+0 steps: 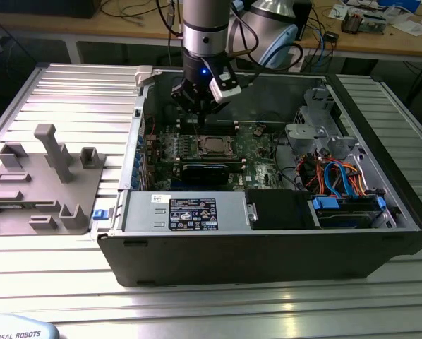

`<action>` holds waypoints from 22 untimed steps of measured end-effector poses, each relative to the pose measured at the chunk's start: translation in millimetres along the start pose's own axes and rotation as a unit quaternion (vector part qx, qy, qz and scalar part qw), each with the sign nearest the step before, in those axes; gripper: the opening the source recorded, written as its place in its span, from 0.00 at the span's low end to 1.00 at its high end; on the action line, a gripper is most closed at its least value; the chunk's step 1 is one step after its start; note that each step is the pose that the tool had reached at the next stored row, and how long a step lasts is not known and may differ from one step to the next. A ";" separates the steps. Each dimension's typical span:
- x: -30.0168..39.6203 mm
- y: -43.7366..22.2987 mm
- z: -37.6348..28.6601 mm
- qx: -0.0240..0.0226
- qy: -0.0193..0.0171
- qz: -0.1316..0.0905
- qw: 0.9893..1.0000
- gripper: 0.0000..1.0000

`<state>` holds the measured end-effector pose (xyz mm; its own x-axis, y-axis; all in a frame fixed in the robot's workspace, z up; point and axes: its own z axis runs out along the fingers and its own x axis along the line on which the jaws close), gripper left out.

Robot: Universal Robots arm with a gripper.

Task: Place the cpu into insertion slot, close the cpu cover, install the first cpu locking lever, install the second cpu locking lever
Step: 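Install the first cpu locking lever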

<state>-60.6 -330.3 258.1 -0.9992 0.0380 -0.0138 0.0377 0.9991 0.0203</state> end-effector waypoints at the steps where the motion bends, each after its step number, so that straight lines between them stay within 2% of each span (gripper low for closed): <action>1: 0.3 0.3 0.0 0.000 0.000 0.000 1.000 0.11; 5: 7.2 0.3 0.0 0.000 0.000 0.000 1.000 0.11; 9: 19.3 -0.1 -0.2 0.000 -0.001 -0.002 1.000 0.11; 15: 30.2 -0.5 -1.7 0.000 -0.003 -0.005 1.000 0.11; 22: 35.1 1.5 -4.8 0.000 -0.004 -0.011 1.000 0.11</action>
<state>-95.6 -327.6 262.5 -0.9997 0.0152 -0.0216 0.0148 0.9997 0.0207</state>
